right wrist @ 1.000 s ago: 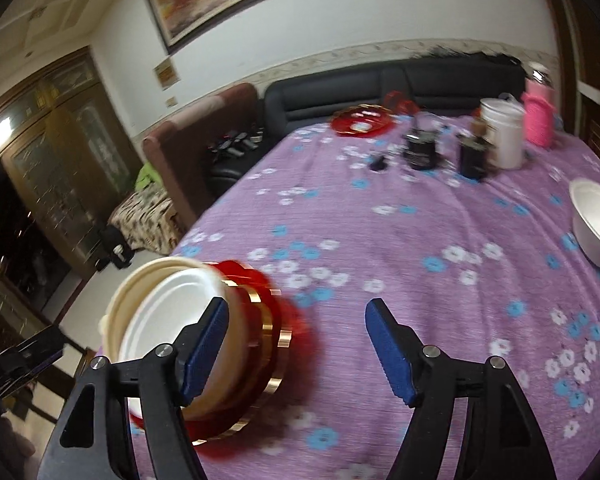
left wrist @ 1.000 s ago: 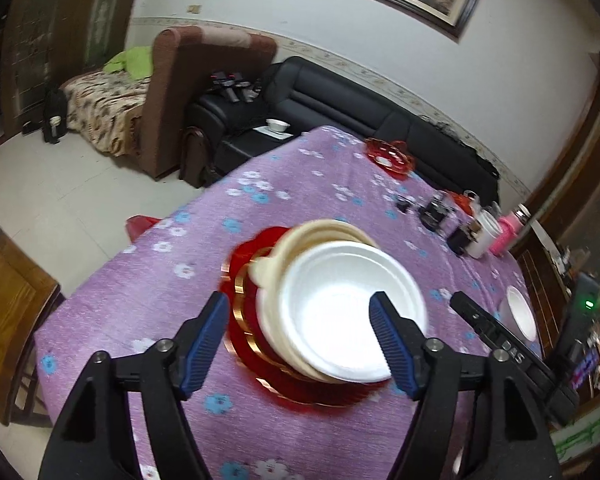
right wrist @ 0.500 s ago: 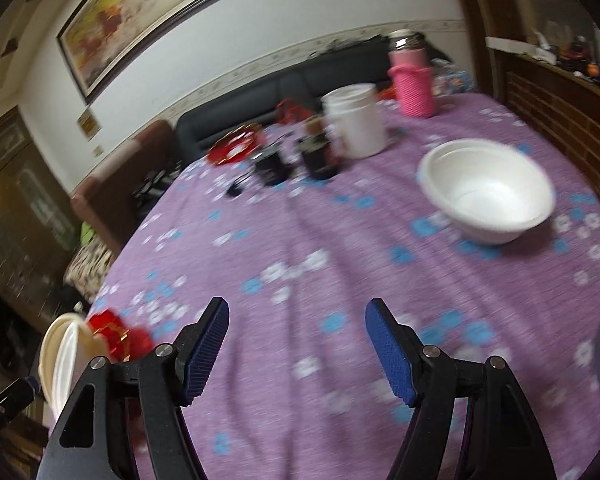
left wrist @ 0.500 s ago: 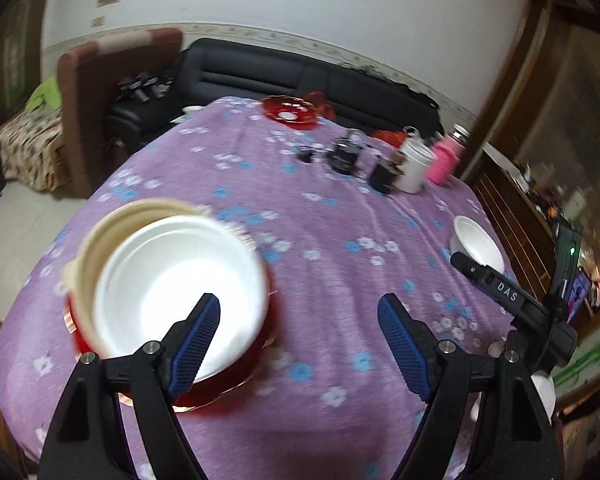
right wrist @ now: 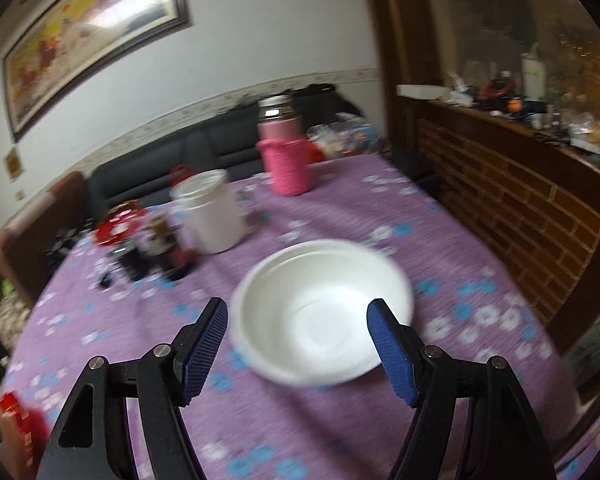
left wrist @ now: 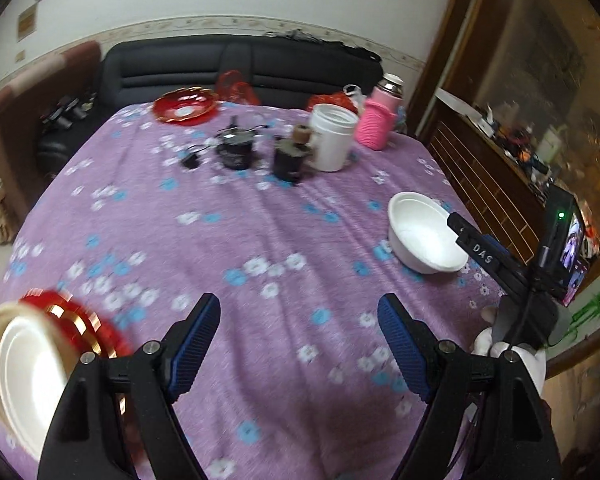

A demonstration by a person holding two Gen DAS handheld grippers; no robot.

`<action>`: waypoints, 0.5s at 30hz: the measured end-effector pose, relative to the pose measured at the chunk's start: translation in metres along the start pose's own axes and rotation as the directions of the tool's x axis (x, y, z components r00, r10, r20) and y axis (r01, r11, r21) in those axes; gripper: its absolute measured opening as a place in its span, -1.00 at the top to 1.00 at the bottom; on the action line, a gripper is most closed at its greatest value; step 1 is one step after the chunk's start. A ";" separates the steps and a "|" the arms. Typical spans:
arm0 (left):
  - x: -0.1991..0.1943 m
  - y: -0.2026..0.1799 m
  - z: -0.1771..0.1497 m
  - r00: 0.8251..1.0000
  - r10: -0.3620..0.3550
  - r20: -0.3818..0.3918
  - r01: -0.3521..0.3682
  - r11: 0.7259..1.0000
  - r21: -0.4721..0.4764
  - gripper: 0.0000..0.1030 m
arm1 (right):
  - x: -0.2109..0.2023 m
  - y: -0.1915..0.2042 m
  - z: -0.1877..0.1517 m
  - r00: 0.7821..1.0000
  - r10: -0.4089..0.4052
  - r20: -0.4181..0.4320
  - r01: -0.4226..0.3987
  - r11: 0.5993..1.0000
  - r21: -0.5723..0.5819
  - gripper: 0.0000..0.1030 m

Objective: Organize plates and bowls
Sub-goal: 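Reach the right tool to the last white foam bowl and grasp its rim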

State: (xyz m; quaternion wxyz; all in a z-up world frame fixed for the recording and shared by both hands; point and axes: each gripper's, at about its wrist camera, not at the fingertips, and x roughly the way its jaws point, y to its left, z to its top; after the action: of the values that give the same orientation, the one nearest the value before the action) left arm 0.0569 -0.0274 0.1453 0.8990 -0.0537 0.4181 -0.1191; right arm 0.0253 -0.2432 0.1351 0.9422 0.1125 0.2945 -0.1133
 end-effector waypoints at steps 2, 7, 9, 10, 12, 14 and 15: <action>0.012 -0.011 0.009 1.000 -0.003 -0.003 0.003 1.000 0.024 -0.56 | 0.010 -0.015 0.003 0.999 -0.045 0.008 0.045 0.999 0.027 -0.48; 0.057 -0.034 0.036 0.999 -0.016 -0.048 0.018 0.999 0.044 -0.56 | 0.036 -0.043 0.002 0.995 -0.091 -0.041 0.095 0.991 0.095 -0.47; 0.081 -0.040 0.044 0.995 -0.037 -0.088 0.039 0.999 0.031 -0.56 | 0.043 -0.050 0.002 0.993 -0.100 -0.055 0.106 0.988 0.111 -0.47; 0.094 -0.043 0.047 0.993 -0.045 -0.110 0.048 0.999 0.021 -0.56 | 0.046 -0.053 0.002 0.993 -0.106 -0.060 0.113 0.987 0.116 -0.47; 0.120 -0.050 0.050 0.986 -0.063 -0.151 0.065 0.998 0.007 -0.56 | 0.054 -0.056 0.000 0.993 -0.084 -0.087 0.095 0.988 0.125 -0.47; 0.147 -0.058 0.053 0.979 -0.074 -0.190 0.074 0.997 -0.007 -0.55 | 0.062 -0.059 -0.003 0.991 -0.058 -0.119 0.075 0.987 0.145 -0.47; 0.156 -0.061 0.054 0.976 -0.084 -0.203 0.083 0.996 -0.013 -0.55 | 0.064 -0.060 -0.005 0.991 -0.045 -0.129 0.064 0.986 0.152 -0.46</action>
State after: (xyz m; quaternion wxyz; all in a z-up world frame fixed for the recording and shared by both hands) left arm 0.1851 -0.1267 0.0772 0.8456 -0.0607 0.5054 -0.1606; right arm 0.0577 -0.3081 0.0852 0.9067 0.1843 0.3464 -0.1543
